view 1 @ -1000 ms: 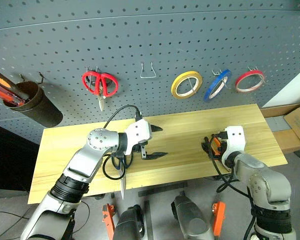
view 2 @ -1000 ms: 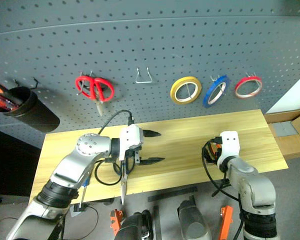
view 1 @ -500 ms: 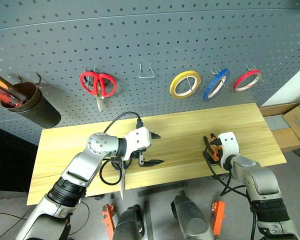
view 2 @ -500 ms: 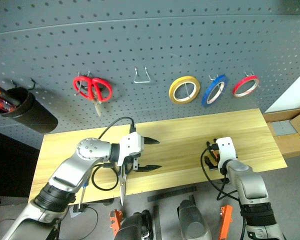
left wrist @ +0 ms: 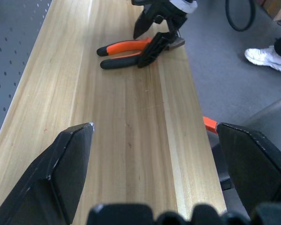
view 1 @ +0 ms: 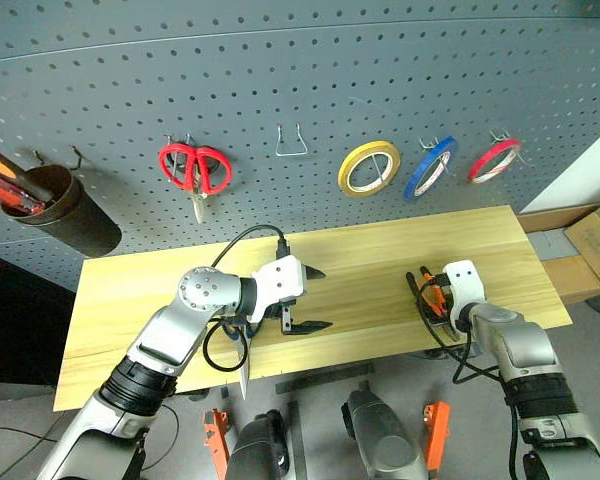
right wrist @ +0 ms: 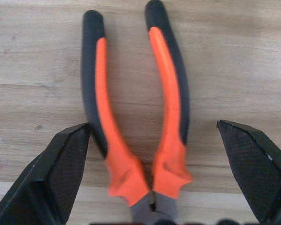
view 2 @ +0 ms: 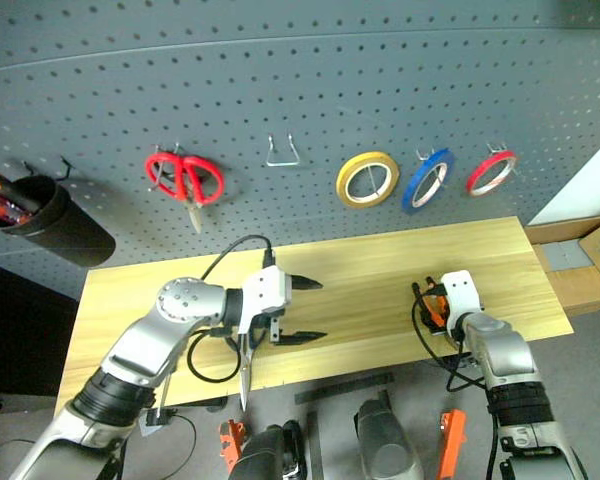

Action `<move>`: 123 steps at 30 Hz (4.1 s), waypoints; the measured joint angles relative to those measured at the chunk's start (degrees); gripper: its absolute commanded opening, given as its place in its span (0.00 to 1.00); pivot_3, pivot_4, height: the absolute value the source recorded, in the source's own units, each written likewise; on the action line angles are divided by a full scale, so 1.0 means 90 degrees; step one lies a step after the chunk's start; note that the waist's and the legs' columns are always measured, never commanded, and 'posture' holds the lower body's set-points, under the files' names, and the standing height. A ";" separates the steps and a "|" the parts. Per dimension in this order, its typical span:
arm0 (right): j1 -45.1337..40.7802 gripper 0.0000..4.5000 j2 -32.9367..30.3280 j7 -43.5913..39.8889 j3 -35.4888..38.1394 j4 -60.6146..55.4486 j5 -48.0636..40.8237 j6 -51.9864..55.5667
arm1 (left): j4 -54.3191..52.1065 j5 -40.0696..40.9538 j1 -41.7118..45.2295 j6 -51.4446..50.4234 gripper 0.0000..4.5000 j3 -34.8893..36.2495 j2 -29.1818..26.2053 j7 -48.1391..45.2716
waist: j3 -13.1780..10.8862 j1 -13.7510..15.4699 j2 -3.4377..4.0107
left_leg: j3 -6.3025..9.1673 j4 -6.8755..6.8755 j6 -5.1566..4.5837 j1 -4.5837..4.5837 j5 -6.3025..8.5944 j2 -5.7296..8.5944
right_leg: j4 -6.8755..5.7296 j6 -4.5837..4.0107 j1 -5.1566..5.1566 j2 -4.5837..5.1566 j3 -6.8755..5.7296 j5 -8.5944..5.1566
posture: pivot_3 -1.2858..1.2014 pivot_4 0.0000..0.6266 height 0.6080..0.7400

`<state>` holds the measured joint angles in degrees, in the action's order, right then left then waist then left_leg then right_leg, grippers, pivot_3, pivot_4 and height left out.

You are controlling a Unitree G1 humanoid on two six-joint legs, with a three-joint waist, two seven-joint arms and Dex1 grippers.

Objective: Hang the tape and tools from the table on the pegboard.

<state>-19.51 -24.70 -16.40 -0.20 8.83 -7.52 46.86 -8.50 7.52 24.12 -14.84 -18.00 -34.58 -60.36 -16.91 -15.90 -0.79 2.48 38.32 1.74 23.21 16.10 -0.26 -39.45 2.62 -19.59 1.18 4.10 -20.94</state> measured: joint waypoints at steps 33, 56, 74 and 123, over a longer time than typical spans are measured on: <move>0.0352 0.54 0.1360 0.0487 -0.0940 -0.4519 -0.0014 0.1271 | -0.0385 0.0983 -0.2103 -0.0143 1.00 0.2577 0.0243 0.1730 | 0.0259 0.0335 -0.0010 | 0.0017 0.0066 0.0045 0.0100 -0.0025 -0.0004 | -0.0158 0.0000 -0.0162 0.0004 -0.0015 0.0000 | 0.42 0.23 1.00; -0.3470 0.54 0.2819 0.0699 -0.1319 -0.1234 0.0461 -0.1984 | -0.0490 0.1711 -0.1789 0.0237 1.00 0.3397 0.0571 0.2530 | 0.0561 0.0247 -0.0060 | 0.0024 0.0063 0.0078 0.0084 -0.0070 -0.0019 | -0.0212 -0.0020 -0.0185 -0.0008 -0.0043 0.0014 | 0.45 0.22 1.00; -0.5093 0.54 0.3429 0.0955 -0.0854 0.2297 0.0688 -0.4812 | -0.0742 0.1913 -0.1635 0.0029 1.00 0.3446 0.0761 0.2831 | 0.0562 0.0162 -0.0062 | 0.0016 0.0067 0.0099 0.0069 -0.0085 -0.0026 | -0.0279 -0.0020 -0.0205 -0.0010 -0.0042 0.0014 | 0.46 0.23 1.00; -0.5540 0.54 0.3143 0.1742 -0.0662 0.5855 0.1903 -0.8353 | -0.0750 0.1926 -0.1188 0.0001 1.00 0.3286 0.0828 0.3006 | 0.0563 0.0538 -0.0064 | 0.0019 0.0068 0.0105 0.0064 -0.0115 -0.0025 | -0.0290 -0.0021 -0.0199 -0.0010 -0.0045 0.0014 | 0.48 0.26 1.00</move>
<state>-69.37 3.59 -0.72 -6.16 61.53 9.60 -28.32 -15.25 24.85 13.43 -14.83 11.57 -27.13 -33.31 -11.85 -11.06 -1.36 2.65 38.93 2.69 23.78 15.06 -0.49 -42.06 2.42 -21.38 1.09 3.69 -20.81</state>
